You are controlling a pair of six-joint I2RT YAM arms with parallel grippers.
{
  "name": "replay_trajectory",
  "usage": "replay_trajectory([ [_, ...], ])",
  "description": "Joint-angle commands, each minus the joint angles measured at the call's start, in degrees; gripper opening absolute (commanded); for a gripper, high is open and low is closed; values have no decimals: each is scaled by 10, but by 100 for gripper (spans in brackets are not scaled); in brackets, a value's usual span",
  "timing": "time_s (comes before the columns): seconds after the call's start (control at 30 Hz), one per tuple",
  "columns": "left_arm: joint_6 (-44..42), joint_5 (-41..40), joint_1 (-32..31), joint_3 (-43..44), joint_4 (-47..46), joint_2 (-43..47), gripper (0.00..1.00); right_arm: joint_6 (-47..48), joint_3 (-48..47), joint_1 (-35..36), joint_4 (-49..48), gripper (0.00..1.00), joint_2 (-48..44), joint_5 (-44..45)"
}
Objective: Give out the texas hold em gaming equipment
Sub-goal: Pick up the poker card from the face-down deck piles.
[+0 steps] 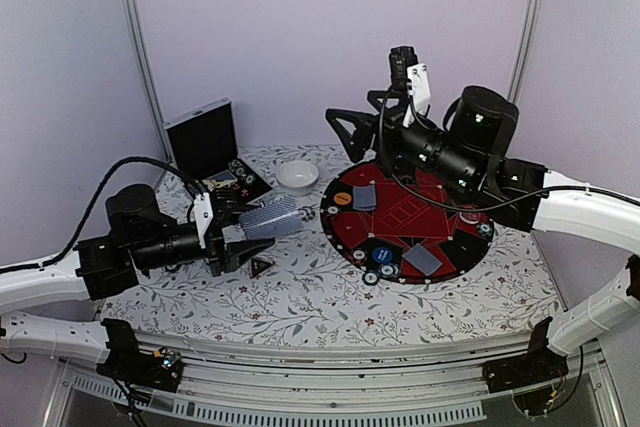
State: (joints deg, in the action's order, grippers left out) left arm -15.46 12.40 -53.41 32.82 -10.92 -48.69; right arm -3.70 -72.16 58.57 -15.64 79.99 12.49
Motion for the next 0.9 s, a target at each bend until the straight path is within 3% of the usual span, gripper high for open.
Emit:
replay_trajectory([
  [0.0,-35,-4,-26,14,-23,-15,52,98,69,-18,0,99,-65,-209],
  [0.2,-90,-28,-45,36,-50,-49,52,0,35,-15,108,99,-60,-329],
  [0.33,-84,-27,-46,27,-88,-57,52,-15,-6,0,204,97,-20,-335],
  [0.87,-83,-13,-47,-39,-150,-11,52,-22,-83,26,281,95,105,-292],
])
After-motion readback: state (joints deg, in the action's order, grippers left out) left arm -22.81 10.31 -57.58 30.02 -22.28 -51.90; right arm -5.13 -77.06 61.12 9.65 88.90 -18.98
